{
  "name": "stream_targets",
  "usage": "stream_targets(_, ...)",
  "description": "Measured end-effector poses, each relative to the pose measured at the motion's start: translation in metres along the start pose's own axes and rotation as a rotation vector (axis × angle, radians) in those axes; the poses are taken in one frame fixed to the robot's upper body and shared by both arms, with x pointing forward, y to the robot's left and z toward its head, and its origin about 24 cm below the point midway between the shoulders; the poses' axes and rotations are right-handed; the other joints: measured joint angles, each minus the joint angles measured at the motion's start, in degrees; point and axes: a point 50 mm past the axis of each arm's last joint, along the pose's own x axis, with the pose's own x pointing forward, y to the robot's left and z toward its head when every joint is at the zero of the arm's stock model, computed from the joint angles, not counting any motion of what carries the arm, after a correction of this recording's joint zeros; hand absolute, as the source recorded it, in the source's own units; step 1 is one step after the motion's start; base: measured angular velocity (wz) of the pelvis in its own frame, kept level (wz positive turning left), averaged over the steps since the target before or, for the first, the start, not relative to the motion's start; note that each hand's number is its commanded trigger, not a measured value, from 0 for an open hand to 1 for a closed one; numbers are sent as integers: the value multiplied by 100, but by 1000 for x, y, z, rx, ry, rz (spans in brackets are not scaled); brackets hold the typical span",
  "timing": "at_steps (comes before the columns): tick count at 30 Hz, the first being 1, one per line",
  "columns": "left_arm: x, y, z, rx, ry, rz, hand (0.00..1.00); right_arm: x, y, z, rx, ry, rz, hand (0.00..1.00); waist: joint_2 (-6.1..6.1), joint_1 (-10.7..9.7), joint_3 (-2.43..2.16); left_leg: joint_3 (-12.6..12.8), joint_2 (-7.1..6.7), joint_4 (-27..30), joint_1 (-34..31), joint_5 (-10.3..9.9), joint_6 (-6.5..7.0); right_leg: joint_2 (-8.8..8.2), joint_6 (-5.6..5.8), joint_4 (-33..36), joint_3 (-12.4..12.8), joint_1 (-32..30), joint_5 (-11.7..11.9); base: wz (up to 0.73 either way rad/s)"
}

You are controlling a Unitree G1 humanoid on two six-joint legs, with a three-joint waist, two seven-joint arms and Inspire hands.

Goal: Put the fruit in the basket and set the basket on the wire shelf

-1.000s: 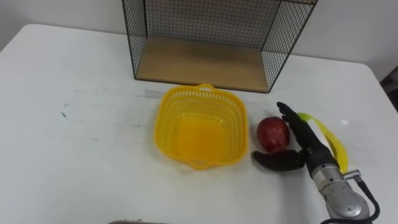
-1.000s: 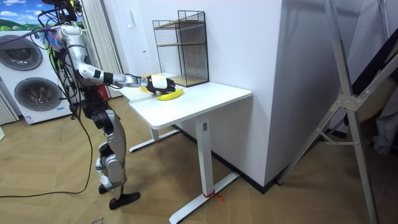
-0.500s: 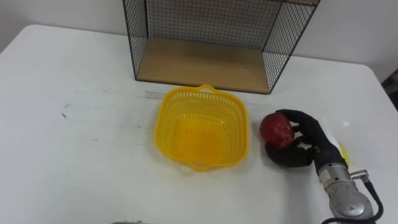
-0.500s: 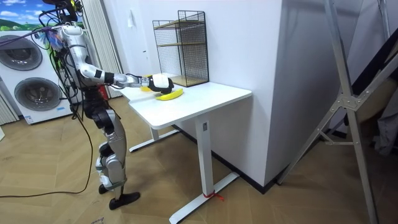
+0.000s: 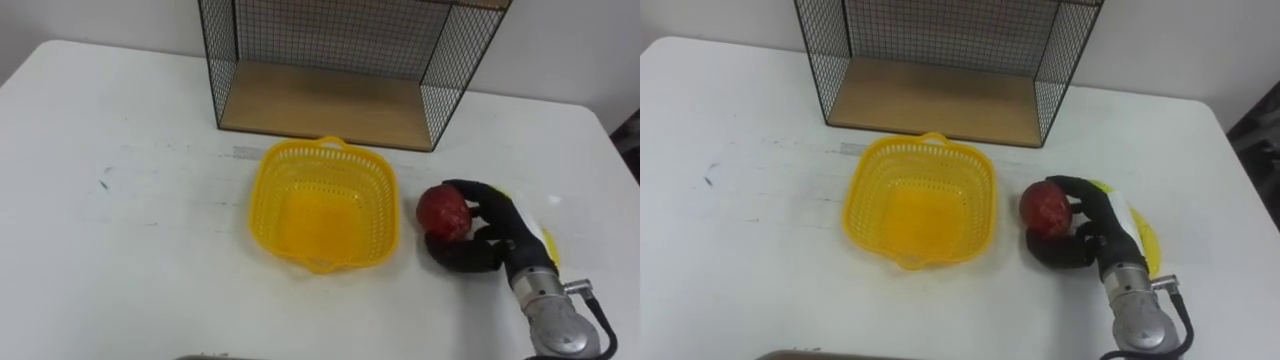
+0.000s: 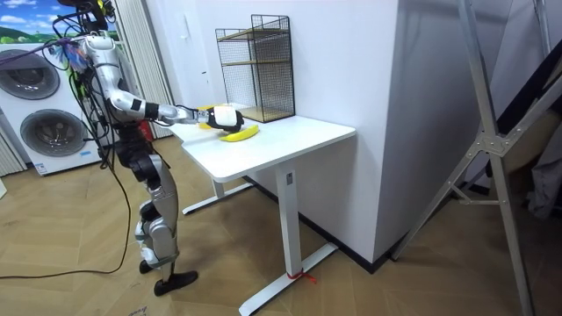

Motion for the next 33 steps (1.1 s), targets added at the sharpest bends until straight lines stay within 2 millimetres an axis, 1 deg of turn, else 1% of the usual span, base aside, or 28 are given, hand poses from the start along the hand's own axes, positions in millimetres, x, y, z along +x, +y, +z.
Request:
stream_targets(1,0,0,0,1,0,0,0,0,0,0,17,0,-4,100,12,-1,-2,1,-1,-3,-1,0,0,-2,0,0,0,-1,0,0)
stream_targets(4,0,-1,-1,1,5,-2,0,0,-2,1,83,-4,-27,100,106,4,17,12,2,-4,-7,0,0,-5,0,5,2,-9,0,0)
stream_targets(6,0,-2,-5,5,24,-4,0,1,-3,4,104,-15,-34,100,175,2,-14,41,9,-10,-10,6,-6,-3,0,13,0,-18,0,0)
stream_targets(7,0,-2,-5,5,26,-4,0,1,-3,6,106,-23,-38,100,183,0,-19,44,9,-17,-9,14,-5,-5,0,13,-1,-20,0,0)
stream_targets(8,0,-2,-5,5,27,-4,0,2,-4,12,111,-52,-46,100,186,-4,-21,51,4,-56,-6,49,-10,-13,0,13,-4,-30,0,3)
stream_targets(11,0,-3,-4,5,24,-4,0,3,-8,32,118,-136,-64,100,169,-2,-26,49,1,-94,2,79,-15,-17,-3,12,-10,-39,2,1)
stream_targets(12,0,-3,-5,4,25,-5,0,3,-9,37,118,-160,-69,100,153,-2,-36,48,2,-94,7,80,-15,-15,-3,11,-7,-34,2,0)
stream_targets(14,0,-4,-5,4,25,-6,0,3,-10,44,120,-190,-84,100,133,4,-47,45,1,-94,12,80,-15,-15,-4,11,-8,-24,2,0)
stream_targets(19,-1,-5,-6,10,28,-10,0,2,-12,56,120,-241,-102,100,93,5,-35,55,-6,-90,23,81,-13,-5,-7,14,28,-18,6,-1)
stream_targets(20,-1,-6,-6,9,28,-12,0,1,-13,60,110,-258,-103,100,92,5,-28,76,-4,-87,24,81,-13,5,-6,14,56,-21,7,-7)
stream_targets(21,-1,-7,-5,8,27,-12,0,1,-13,66,88,-284,-102,100,96,3,-9,94,-1,-85,23,81,-13,11,-9,14,70,-28,9,-7)
stream_targets(23,-1,-6,-5,8,25,-10,0,-1,-13,76,62,-328,-101,100,97,7,13,113,6,-80,23,81,-13,11,-14,14,91,-34,13,-6)
stream_targets(24,0,-6,-3,9,22,-10,0,-2,-13,80,44,-347,-102,100,92,-1,16,116,7,-77,23,81,-13,15,-14,16,104,-35,13,-4)
stream_targets(26,0,-6,-2,9,19,-10,0,-3,-12,84,13,-366,-103,100,78,4,17,121,8,-75,16,81,-13,29,-14,18,108,-44,13,-2)
stream_targets(28,1,-6,0,9,11,-9,0,-3,-12,87,-12,-377,-102,100,63,7,8,140,9,-75,-21,81,-13,48,-17,32,130,-105,16,-5)
stream_targets(30,1,-6,2,12,6,-10,0,-5,-11,94,-48,-402,-102,100,61,24,2,138,8,-71,-89,81,-13,47,-18,35,131,-170,27,-3)
stream_targets(33,2,-6,3,16,5,-12,0,-11,-10,113,-93,-488,-91,100,53,29,-3,142,19,-76,-93,83,-14,60,-24,77,166,-231,37,-6)
